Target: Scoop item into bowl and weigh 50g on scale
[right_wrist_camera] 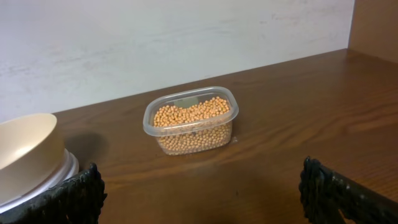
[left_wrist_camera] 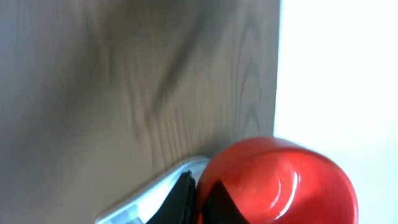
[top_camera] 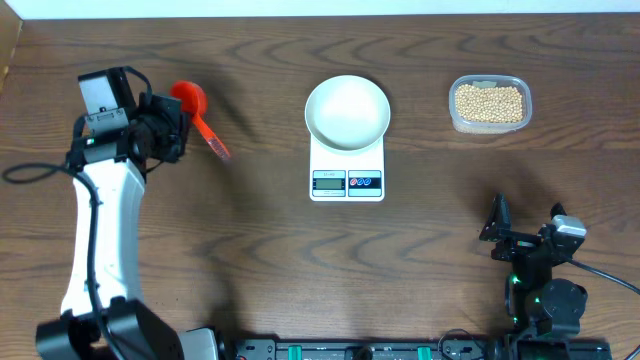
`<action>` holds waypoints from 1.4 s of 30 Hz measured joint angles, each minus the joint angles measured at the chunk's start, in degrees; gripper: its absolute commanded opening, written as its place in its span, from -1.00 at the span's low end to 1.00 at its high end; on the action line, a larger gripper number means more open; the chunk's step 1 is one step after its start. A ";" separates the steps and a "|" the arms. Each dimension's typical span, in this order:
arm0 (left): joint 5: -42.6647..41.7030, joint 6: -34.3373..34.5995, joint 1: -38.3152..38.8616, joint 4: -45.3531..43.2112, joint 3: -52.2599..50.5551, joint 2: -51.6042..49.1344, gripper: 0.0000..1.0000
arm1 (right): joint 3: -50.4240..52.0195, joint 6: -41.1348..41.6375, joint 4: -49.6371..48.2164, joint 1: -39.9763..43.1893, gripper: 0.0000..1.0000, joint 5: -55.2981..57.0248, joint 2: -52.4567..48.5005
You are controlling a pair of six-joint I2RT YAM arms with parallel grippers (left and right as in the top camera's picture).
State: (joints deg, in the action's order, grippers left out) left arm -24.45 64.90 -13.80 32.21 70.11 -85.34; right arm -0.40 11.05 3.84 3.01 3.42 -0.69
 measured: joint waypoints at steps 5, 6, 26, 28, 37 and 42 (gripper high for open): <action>-7.93 7.28 1.27 9.70 -0.02 2.32 -0.85 | 0.00 0.00 -0.09 0.00 0.99 -0.20 0.00; -8.94 7.89 1.79 10.91 -0.02 2.38 -0.86 | 0.00 0.04 -0.13 0.00 0.98 -0.70 0.00; -10.25 13.20 16.24 16.39 -0.02 2.40 -0.86 | -2.34 14.12 -6.93 0.02 0.99 -30.99 -4.63; -9.84 14.62 16.28 16.44 -0.02 2.38 -0.85 | -5.88 14.62 -6.88 0.00 0.98 -33.55 -8.74; -7.80 20.90 16.50 16.46 -0.02 2.40 -0.86 | -27.30 15.67 -3.72 -0.17 0.98 -47.54 -34.67; -6.36 25.66 18.95 16.41 -0.02 2.40 -0.86 | -37.40 15.74 0.52 -0.94 0.99 -55.39 -49.68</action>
State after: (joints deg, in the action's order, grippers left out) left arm -30.81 90.56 5.15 48.62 70.08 -82.94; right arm -37.80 26.79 4.36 2.07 -51.96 -50.37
